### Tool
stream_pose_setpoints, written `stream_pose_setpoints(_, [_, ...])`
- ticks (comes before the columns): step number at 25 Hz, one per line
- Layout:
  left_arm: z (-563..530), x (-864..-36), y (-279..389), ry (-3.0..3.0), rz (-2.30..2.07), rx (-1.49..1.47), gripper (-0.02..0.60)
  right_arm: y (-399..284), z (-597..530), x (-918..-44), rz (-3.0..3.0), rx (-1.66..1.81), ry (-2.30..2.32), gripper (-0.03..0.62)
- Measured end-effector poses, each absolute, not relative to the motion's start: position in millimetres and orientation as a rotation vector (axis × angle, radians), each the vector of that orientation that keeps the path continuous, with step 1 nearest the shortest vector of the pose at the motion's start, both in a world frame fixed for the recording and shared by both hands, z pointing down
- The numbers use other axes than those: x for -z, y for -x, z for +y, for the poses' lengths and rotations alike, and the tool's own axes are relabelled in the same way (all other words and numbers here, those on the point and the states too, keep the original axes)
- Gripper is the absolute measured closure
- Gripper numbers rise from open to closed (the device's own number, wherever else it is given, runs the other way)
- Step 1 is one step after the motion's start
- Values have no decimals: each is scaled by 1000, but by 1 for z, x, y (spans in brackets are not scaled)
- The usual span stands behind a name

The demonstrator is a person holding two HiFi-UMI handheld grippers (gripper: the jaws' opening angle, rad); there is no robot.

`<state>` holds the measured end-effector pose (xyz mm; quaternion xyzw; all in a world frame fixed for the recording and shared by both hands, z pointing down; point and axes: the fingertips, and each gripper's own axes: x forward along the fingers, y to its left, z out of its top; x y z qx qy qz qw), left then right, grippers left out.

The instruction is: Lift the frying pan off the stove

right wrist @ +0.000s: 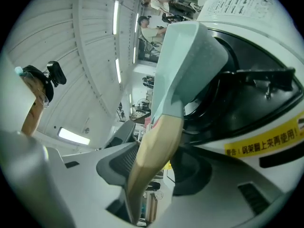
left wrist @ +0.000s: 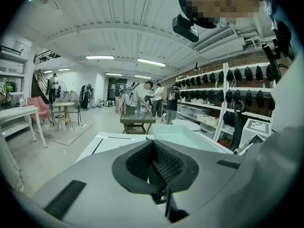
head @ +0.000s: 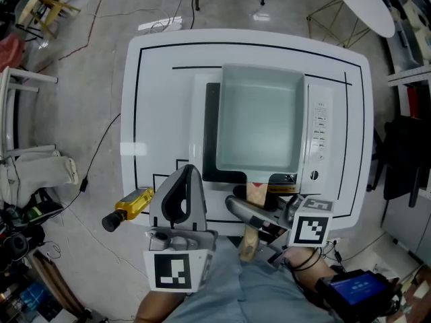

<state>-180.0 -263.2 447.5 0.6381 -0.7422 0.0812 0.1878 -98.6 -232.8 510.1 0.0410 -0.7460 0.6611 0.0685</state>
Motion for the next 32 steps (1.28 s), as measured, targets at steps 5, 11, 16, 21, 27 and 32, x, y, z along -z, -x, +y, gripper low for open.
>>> stream_pose_setpoints(5, [-266, -444, 182, -1830, -2106, -259, 565, 101, -232, -507, -2241, -2013, -108, 411])
stream_pose_setpoints(11, [-264, -443, 181, -1788, -2096, -221, 565, 98, -230, -513, -2191, -2023, -139, 461])
stream_pose_setpoints(16, [-262, -440, 182, -1784, -2105, -224, 565, 97, -229, -518, -2161, -2035, -149, 494])
stream_pose_setpoints(21, [-261, -435, 181, -1794, -2114, -229, 565, 96, -228, -518, -2151, -2038, -157, 505])
stream_pose_setpoints(27, [-260, -428, 179, -1791, -2121, -224, 565, 95, -231, -515, -2148, -2065, -149, 511])
stream_pose_setpoints(32, [-255, -419, 178, -1783, -2135, -234, 565, 95, -233, -507, -2164, -2070, -130, 513])
